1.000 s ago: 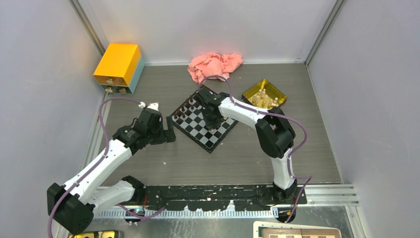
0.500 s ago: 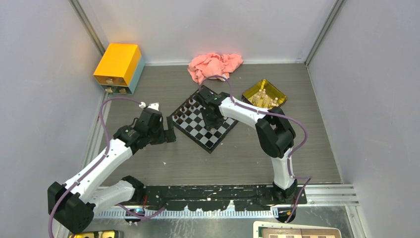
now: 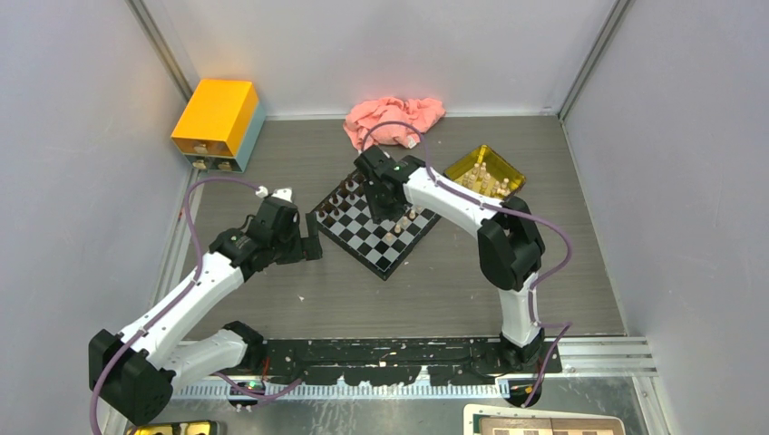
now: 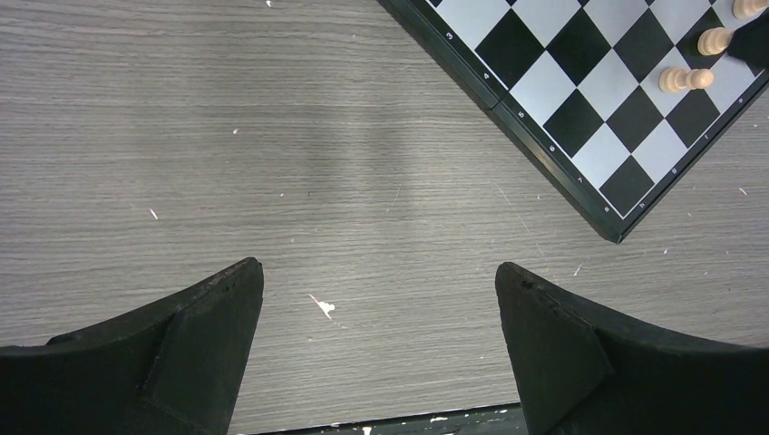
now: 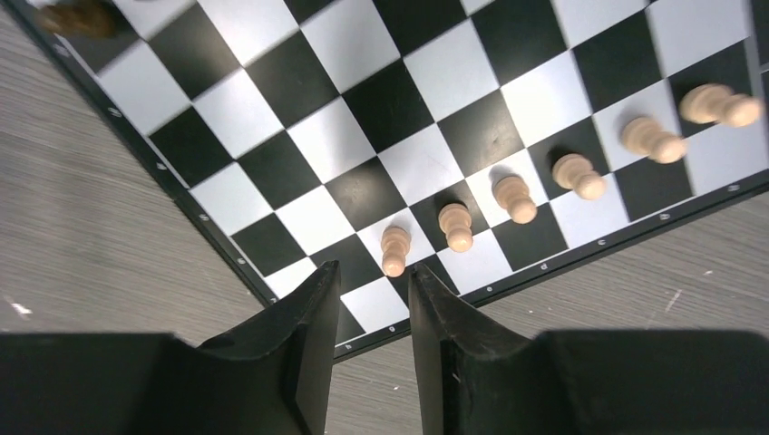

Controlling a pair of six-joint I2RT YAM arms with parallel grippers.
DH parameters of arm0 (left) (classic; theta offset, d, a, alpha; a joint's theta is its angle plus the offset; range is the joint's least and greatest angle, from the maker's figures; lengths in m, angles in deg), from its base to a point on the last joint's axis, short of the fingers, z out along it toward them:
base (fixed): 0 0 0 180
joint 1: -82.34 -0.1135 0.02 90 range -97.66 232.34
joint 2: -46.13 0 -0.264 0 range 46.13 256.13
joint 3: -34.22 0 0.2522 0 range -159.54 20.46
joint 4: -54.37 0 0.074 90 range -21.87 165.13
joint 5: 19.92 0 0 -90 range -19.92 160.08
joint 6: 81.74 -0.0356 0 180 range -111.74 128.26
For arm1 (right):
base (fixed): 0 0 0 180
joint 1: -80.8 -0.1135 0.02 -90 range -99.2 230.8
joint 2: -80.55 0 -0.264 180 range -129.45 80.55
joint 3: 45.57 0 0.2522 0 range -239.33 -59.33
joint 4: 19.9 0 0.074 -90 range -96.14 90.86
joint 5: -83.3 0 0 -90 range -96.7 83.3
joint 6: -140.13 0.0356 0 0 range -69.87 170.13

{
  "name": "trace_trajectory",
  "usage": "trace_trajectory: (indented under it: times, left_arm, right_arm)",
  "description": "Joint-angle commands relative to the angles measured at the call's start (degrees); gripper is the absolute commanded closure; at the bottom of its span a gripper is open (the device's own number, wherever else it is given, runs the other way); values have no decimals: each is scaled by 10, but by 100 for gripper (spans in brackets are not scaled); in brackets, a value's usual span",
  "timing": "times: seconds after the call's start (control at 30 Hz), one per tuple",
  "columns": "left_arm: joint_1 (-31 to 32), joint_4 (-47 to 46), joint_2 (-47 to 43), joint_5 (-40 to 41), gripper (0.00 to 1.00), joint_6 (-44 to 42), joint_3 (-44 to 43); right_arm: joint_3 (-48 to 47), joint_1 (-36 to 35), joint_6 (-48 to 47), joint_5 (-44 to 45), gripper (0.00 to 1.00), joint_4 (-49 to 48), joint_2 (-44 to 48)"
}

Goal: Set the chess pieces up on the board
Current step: Move the chess piece to the chessboard, then pick up the chess piece from the storage box.

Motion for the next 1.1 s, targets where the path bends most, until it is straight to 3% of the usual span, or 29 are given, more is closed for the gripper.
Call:
trace_trajectory:
  times: [0.0, 0.23, 0.53, 1.07]
  left_arm:
    - [-3, -21, 1, -1, 0, 3, -7]
    - [-3, -16, 0, 6, 0, 3, -8]
    - [-3, -1, 13, 27, 0, 4, -17]
    - [-3, 9, 42, 35, 0, 4, -36]
  right_arm:
    - [-61, 18, -3, 44, 60, 13, 63]
    - [-78, 140, -7, 48, 57, -5, 82]
    - [-115, 271, -20, 38, 53, -14, 41]
    - [-118, 354, -6, 9, 53, -27, -35]
